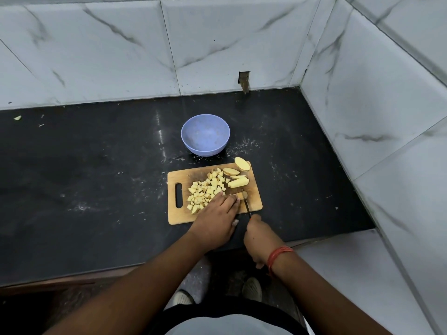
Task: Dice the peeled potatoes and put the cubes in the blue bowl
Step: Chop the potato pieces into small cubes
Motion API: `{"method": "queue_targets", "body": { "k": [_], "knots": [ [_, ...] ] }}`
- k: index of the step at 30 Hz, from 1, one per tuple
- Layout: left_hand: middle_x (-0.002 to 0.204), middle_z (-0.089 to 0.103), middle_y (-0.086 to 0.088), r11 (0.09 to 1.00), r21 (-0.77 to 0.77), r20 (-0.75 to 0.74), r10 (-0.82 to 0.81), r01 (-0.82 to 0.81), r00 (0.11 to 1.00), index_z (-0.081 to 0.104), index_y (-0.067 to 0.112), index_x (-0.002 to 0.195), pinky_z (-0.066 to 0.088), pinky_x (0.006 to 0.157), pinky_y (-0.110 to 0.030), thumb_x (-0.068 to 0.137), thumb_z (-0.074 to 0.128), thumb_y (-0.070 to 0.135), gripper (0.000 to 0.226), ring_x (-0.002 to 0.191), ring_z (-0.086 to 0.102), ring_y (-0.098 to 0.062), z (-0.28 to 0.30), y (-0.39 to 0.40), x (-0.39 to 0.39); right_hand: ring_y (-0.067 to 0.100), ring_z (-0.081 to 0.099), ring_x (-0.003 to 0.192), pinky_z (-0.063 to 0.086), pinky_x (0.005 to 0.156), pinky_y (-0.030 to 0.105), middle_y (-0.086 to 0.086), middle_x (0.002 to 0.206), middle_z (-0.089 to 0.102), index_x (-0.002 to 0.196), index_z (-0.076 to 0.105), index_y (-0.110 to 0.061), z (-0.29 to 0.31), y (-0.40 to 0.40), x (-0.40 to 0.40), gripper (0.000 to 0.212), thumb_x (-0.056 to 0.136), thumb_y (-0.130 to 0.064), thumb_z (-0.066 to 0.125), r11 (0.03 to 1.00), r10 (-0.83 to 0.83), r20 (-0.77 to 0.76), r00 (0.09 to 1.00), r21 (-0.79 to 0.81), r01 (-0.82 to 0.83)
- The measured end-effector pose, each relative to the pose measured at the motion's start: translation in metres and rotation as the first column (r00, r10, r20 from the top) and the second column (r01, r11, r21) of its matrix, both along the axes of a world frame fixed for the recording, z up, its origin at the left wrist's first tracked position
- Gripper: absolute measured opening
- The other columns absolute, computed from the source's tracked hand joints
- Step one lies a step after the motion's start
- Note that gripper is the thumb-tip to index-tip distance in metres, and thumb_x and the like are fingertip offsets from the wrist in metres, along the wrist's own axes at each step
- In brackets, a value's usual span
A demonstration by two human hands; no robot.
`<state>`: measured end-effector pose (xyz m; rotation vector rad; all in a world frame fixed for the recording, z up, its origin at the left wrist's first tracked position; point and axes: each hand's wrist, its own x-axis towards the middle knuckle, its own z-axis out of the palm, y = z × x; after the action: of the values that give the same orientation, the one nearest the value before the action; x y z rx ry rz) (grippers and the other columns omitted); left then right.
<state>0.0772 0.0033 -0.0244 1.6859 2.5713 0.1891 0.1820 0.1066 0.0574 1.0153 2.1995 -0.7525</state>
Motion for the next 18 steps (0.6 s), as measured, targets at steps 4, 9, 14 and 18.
{"method": "queue_targets", "body": {
  "k": [4,9,14,18],
  "knots": [
    [0.147,0.046,-0.011,1.0,0.017,-0.004,-0.005,0.005,1.0,0.041,0.004,0.15,0.02,0.125,-0.043,0.098,0.048,0.033,0.06,0.135,0.043,-0.028,0.002,-0.001,0.0,0.031,0.063,0.081,0.045,0.035,0.027,0.018,0.111,0.059,0.119,0.035,-0.008,-0.002,0.005,0.005,0.029,0.094,0.001,0.047,1.0,-0.015,-0.076,0.997,0.003,0.015],
    [0.147,0.047,-0.011,0.999,0.035,-0.007,-0.001,0.002,1.0,0.044,0.005,0.148,0.014,0.124,-0.039,0.097,0.047,0.033,0.058,0.135,0.044,-0.027,0.004,-0.001,-0.001,0.034,0.062,0.087,0.059,0.062,0.042,0.013,0.099,0.056,0.113,0.041,-0.009,-0.002,0.018,0.01,0.016,0.099,-0.011,0.035,1.0,0.006,-0.127,0.992,-0.015,-0.008],
    [0.152,0.043,-0.012,1.0,-0.002,-0.055,-0.022,0.022,0.998,0.042,0.006,0.15,0.011,0.124,-0.039,0.097,0.031,0.037,0.062,0.14,0.041,-0.026,0.0,-0.006,-0.002,0.035,0.064,0.09,0.059,0.064,0.043,0.019,0.106,0.06,0.112,0.042,-0.006,0.001,0.023,0.01,0.015,0.097,-0.007,0.039,0.999,0.051,-0.08,0.996,-0.016,-0.052],
    [0.16,0.032,-0.01,1.0,-0.017,0.033,0.001,-0.001,0.999,0.031,0.008,0.156,0.012,0.126,-0.041,0.103,0.038,0.036,0.06,0.148,0.029,-0.03,0.0,-0.004,-0.002,0.034,0.064,0.096,0.053,0.056,0.034,0.02,0.111,0.061,0.109,0.036,-0.009,-0.001,0.018,0.008,0.016,0.096,-0.006,0.045,0.996,0.079,-0.057,0.995,-0.031,-0.081]
  ]
}}
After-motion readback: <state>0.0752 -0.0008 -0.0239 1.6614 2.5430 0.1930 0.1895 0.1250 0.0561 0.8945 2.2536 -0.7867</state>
